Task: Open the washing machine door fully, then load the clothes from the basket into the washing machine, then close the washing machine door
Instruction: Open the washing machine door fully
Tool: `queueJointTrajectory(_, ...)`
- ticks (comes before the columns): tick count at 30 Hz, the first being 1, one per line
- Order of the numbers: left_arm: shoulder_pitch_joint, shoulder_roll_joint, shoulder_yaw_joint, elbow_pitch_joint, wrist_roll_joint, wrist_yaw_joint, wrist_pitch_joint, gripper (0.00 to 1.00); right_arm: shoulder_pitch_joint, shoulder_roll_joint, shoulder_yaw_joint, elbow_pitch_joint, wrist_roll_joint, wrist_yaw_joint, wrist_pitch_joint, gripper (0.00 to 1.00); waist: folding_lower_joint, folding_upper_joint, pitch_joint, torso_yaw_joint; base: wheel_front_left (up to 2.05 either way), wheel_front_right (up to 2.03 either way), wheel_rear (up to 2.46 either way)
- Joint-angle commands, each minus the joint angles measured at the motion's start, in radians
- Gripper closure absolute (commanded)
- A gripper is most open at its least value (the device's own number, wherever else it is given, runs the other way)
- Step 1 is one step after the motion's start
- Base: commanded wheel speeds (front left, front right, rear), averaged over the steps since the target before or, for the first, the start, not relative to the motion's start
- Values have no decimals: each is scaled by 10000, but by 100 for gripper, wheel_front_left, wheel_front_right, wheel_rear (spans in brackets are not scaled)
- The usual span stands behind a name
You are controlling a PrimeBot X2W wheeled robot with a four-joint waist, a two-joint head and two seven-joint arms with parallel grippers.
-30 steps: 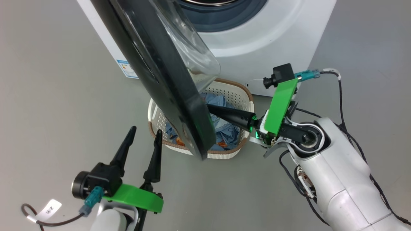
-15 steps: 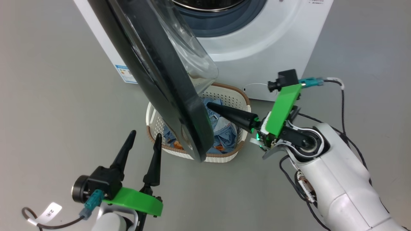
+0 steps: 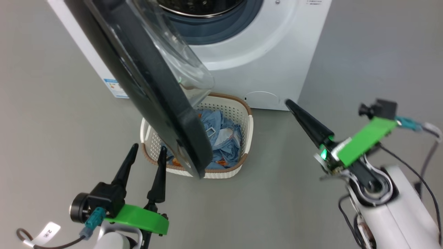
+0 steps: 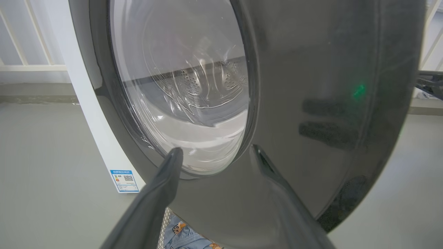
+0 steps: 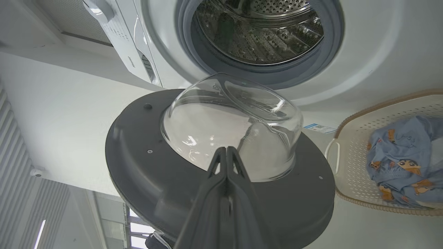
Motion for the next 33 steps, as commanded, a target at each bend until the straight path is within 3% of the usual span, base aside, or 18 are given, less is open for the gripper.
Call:
queueJointTrajectory(1, -38, 187, 396, -175, 70, -29, -92, 0, 522, 34, 24, -647, -264, 90, -397, 100, 0, -1, -93, -155, 0, 0, 0)
queueJointTrajectory(9, 93, 187, 605, -91, 223, -97, -92, 0, 2330, -107, -58, -1763, -1380, 90, -1910, 100, 0, -1, -366, -492, 0, 0, 0)
queueJointTrajectory(15, 283, 187, 735, 3, 309, -163, -92, 0, 3487, -234, 135, -1997, -3150, 90, -3525, 100, 0, -1, -672, -743, 0, 0, 0)
queueJointTrajectory(21, 461, 187, 814, 85, 351, -218, -92, 0, 4346, -251, 132, -1619, -5748, 90, -5284, 99, 0, -1, -946, -895, 0, 0, 0)
queueJointTrajectory(24, 568, 187, 853, 123, 392, -244, -92, 0, 4641, -28, -141, -1451, -6789, 90, -5774, 82, 0, -1, -1086, -995, 0, 0, 0)
queueJointTrajectory(26, 630, 187, 872, 153, 412, -259, -92, 0, 4794, 66, -422, -1324, -7593, 90, -5948, 54, 0, -1, -1178, -1057, 0, 0, 0)
queueJointTrajectory(27, 661, 187, 882, 169, 422, -265, -92, 0, 4856, 146, -608, -1275, -7973, 90, -6018, 10, 0, -1, -1228, -1088, 0, 0, 0)
queueJointTrajectory(28, 687, 187, 892, 184, 429, -270, -92, 0, 4910, 195, -771, -1212, -8411, 90, -6064, 0, 0, -1, -1266, -1116, 0, 0, 0)
queueJointTrajectory(33, 844, 187, 921, 249, 392, -277, -92, 0, 5000, 465, -1543, -1233, -10425, 90, -6196, 0, 0, -1, -1470, -1260, 0, 0, 0)
